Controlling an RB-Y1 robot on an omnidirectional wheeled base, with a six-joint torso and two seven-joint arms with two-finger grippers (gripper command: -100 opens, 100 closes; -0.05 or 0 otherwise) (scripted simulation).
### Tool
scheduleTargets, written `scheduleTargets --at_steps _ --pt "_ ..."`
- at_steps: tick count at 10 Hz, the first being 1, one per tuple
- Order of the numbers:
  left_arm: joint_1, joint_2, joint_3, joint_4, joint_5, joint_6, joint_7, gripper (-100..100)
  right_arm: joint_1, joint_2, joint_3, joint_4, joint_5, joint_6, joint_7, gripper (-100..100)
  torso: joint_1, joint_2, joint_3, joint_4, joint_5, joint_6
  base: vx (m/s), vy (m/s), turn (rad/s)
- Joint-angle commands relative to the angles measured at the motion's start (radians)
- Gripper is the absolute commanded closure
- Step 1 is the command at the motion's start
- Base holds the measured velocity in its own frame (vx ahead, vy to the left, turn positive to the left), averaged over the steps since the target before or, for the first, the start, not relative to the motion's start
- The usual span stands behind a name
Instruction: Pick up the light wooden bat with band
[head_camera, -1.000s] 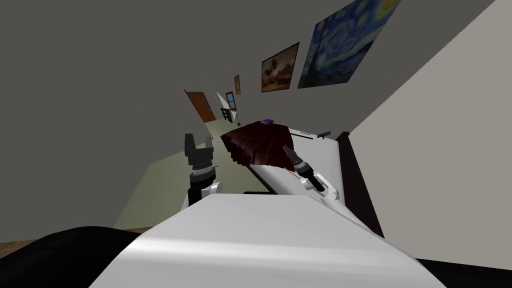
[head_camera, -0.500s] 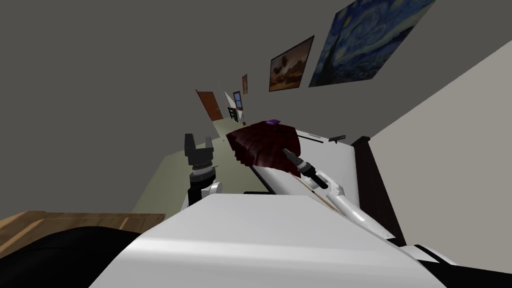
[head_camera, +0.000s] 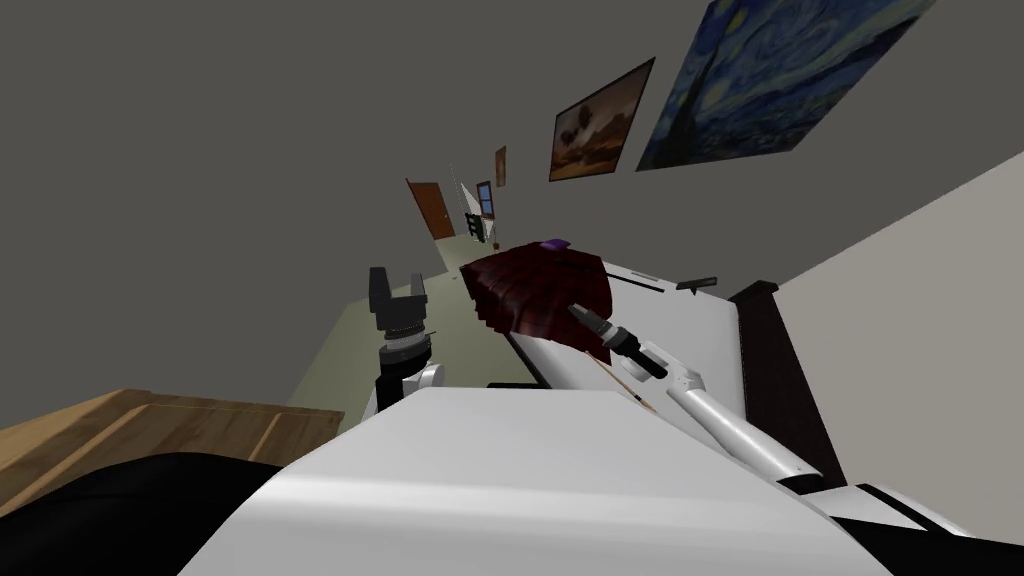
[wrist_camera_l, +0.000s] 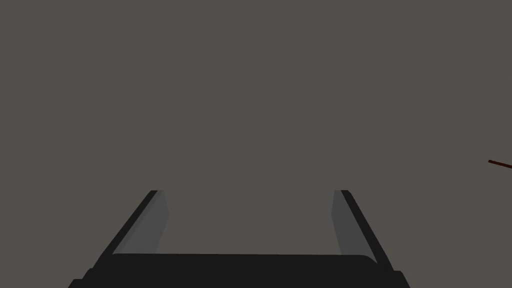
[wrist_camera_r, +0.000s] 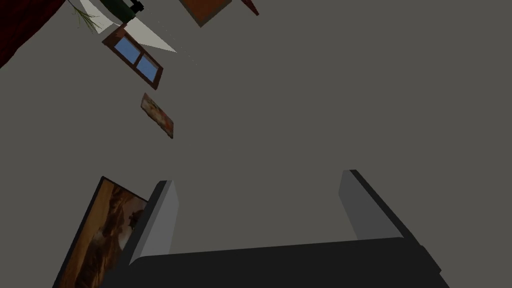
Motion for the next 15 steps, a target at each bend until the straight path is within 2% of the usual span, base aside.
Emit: scheduleTargets --at_steps 1,2,3,5,6,8,9,10,13,14,15 --pt "0.000 0.000 0.000 0.000 0.000 0.000 0.000 0 -0.010 -0.037 0.026 0.050 0.017 -0.012 0.019 -100 0.000 0.000 0.000 0.000 0.000 0.000 0.031 0.004 0.169" --pt "0.000 0.000 0.000 0.000 0.000 0.000 0.000 0 -0.010 -0.037 0.026 0.074 0.017 -0.012 0.019 -100 0.000 0.000 0.000 0.000 0.000 -0.001 0.025 -0.002 0.099" --pt "0.000 0.000 0.000 0.000 0.000 0.000 0.000 0 -0.012 -0.070 0.049 0.121 0.030 -0.015 0.033 -100 0.000 0.000 0.000 0.000 0.000 0.000 0.028 0.003 0.170" --pt "0.000 0.000 0.000 0.000 0.000 0.000 0.000 0 -0.012 -0.070 0.049 0.124 0.030 -0.015 0.033 -100 0.000 0.000 0.000 0.000 0.000 0.000 0.015 -0.002 0.029" --pt "0.000 0.000 0.000 0.000 0.000 0.000 0.000 0 -0.009 -0.101 0.073 0.159 0.044 -0.017 0.047 -100 0.000 0.001 0.001 0.000 0.000 0.000 0.011 0.003 0.152" --pt "0.000 0.000 0.000 0.000 0.000 0.000 0.000 0 -0.009 -0.101 0.073 0.175 0.044 -0.017 0.047 -100 0.000 0.001 0.001 0.000 0.000 0.000 0.013 0.002 0.044" --pt "0.000 0.000 0.000 0.000 0.000 0.000 0.000 0 -0.004 -0.129 0.098 0.215 0.059 -0.018 0.061 -100 0.000 0.001 0.001 0.000 0.000 0.000 0.016 0.012 0.159" --pt "0.000 0.000 0.000 0.000 0.000 0.000 0.000 0 -0.004 -0.129 0.098 0.225 0.059 -0.018 0.061 -100 0.001 0.001 0.001 0.000 0.000 0.000 0.015 0.005 0.081" --pt "0.000 0.000 0.000 0.000 0.000 0.000 0.000 0 0.032 -0.202 0.180 0.353 0.101 -0.014 0.103 -100 0.000 0.001 0.001 0.000 0.000 0.000 0.019 0.011 0.182" --pt "0.000 0.000 0.000 0.000 0.000 0.000 0.000 0 0.032 -0.202 0.180 0.371 0.101 -0.014 0.103 -100 0.001 0.001 0.001 0.000 0.000 0.000 0.015 0.009 0.046" --pt "0.000 0.000 0.000 0.000 0.000 0.000 0.000 0 0.049 -0.222 0.209 0.409 0.116 -0.011 0.117 -100 0.001 0.001 0.001 0.000 0.000 0.000 0.010 0.018 0.103"
